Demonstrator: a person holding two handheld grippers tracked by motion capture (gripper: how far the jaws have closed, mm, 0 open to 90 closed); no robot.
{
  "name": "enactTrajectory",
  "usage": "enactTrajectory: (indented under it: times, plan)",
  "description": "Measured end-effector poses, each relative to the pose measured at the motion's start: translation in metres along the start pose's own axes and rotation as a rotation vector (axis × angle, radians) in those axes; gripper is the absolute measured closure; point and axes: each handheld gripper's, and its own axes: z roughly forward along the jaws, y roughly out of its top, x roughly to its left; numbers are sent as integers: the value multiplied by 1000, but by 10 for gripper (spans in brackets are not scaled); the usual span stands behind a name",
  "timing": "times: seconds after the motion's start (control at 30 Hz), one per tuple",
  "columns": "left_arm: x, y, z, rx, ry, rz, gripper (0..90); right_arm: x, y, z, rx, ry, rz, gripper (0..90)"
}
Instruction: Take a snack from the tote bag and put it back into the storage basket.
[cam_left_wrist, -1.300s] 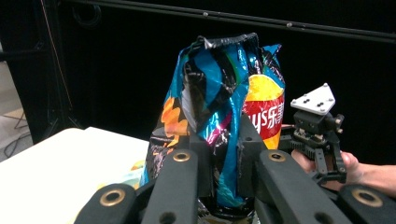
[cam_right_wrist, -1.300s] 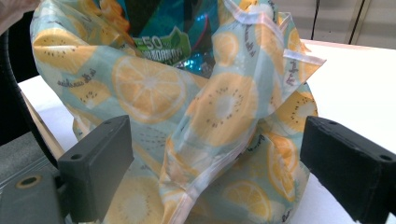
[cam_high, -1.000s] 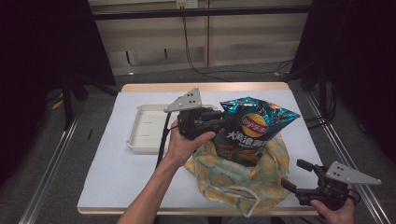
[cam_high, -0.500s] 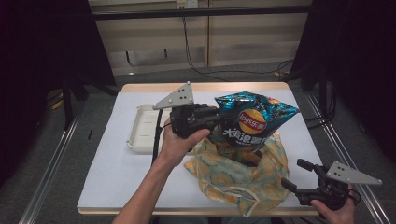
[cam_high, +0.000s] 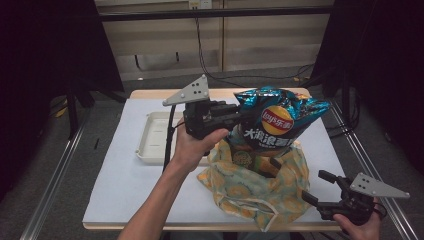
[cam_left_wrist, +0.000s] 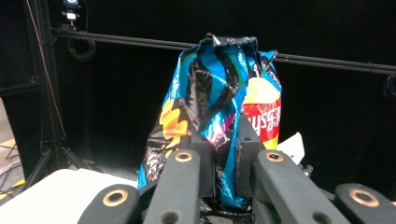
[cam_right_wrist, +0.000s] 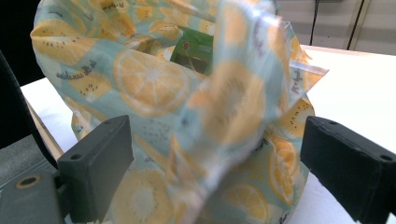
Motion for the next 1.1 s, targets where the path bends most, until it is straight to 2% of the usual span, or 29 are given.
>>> enactTrajectory:
  times: [0.07,0.1,0.2,0.3,0.37,0.5,0.63,0.7,1.07,1.1]
  plan:
    - [-1,5,-1,-10,-1,0,831,0,0,0,0,2,-2,88]
    - [-2,9,-1,-6,-2,14,832,1,0,0,-2,3,-3,86]
    - [-1,11,-2,-2,0,12,831,1,1,0,-1,2,-6,85]
    - [6,11,-9,4,35,9,832,2,1,-1,-12,4,-13,77]
    - [9,10,-12,-1,43,1,832,2,1,-1,-13,4,-13,73]
    - [22,5,-28,-16,74,-30,833,1,1,-1,-14,0,-10,66]
    - [30,8,-43,-15,113,-25,834,2,1,1,-12,6,-16,63]
    - [33,8,-48,-19,119,-25,834,2,1,2,-11,6,-18,62]
    - [56,6,-84,-50,195,-42,834,2,1,3,-10,9,-22,56]
    - [58,5,-87,-49,213,-49,834,2,1,3,-9,10,-22,55]
